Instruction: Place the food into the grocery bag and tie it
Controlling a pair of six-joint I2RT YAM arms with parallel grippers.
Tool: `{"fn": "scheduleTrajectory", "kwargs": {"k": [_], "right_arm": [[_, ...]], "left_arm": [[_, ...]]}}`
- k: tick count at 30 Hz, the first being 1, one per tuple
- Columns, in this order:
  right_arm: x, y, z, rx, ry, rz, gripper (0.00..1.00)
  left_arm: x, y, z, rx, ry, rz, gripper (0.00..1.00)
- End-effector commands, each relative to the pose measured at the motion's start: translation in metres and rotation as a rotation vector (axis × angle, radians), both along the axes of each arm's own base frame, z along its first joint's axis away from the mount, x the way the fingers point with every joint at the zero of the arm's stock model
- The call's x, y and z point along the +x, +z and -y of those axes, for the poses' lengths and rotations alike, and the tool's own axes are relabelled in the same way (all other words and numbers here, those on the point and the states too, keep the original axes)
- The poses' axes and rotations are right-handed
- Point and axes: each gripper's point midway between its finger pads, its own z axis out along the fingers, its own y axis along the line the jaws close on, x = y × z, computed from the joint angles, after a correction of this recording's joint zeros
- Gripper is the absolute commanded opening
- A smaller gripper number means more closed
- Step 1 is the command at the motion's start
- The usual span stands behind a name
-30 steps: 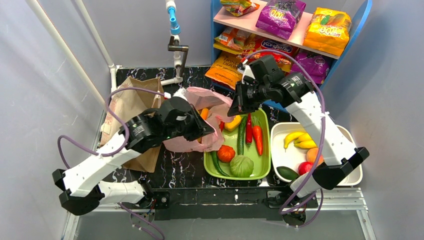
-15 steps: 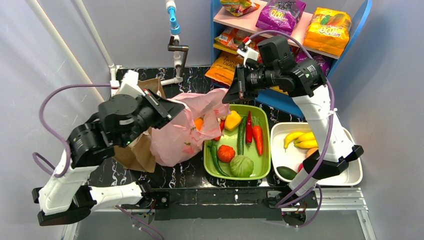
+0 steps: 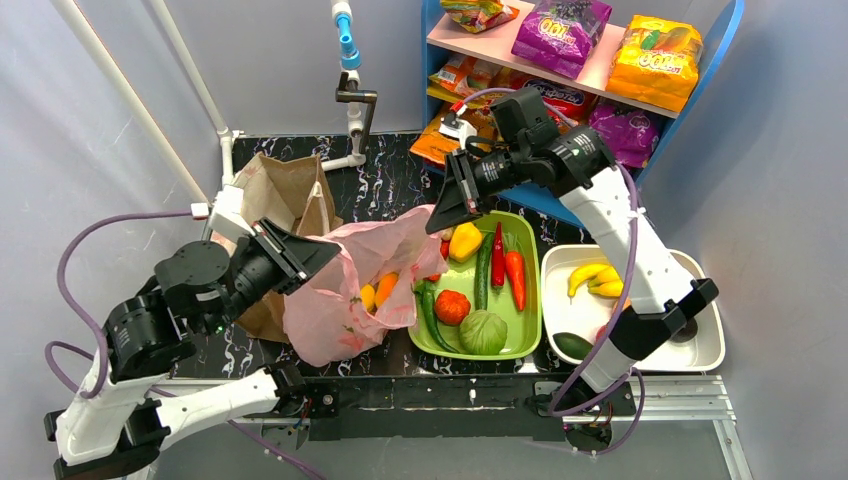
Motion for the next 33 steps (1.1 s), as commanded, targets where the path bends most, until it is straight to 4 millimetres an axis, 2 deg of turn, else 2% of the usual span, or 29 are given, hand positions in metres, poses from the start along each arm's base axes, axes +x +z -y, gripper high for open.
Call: {"fn": "scheduleTrajectory", "kwargs": {"k": [1, 4, 8, 18, 25, 26, 29, 32, 33], "right_arm": [[-0.013, 0.001, -0.008, 0.086, 0.157, 0.034, 0.01], [-0.024, -0.011, -0.014, 0.092, 0.232, -0.004, 0.01], [-0.041, -0.021, -0.022, 0.089, 0.319, -0.040, 0.01], [-0.080, -0.043, -0.054, 0.070, 0.490, -0.133, 0.01], [-0.092, -0.048, -0.067, 0.060, 0.539, -0.161, 0.01], [-0.093, -0.049, -0.068, 0.059, 0.545, -0.162, 0.01], [-0.097, -0.051, -0.071, 0.057, 0.558, -0.166, 0.01], [-0.102, -0.052, -0.075, 0.053, 0.570, -0.179, 0.01], [-0.104, -0.052, -0.076, 0.053, 0.576, -0.183, 0.01]], "left_arm": [[-0.011, -0.024, 0.019, 0.056, -0.108, -0.065, 0.16], [-0.015, -0.031, 0.023, 0.119, -0.151, -0.087, 0.22], [-0.020, -0.037, 0.019, 0.185, -0.172, -0.124, 0.23], [-0.037, -0.037, 0.025, 0.156, -0.280, -0.106, 0.32], [-0.051, -0.050, 0.018, 0.175, -0.311, -0.167, 0.42], [-0.056, -0.054, 0.017, 0.182, -0.323, -0.188, 0.47], [-0.070, -0.059, 0.015, 0.184, -0.378, -0.229, 0.78], [-0.079, -0.059, 0.010, 0.182, -0.399, -0.254, 0.95], [-0.081, -0.057, 0.008, 0.181, -0.398, -0.256, 0.97]]}}
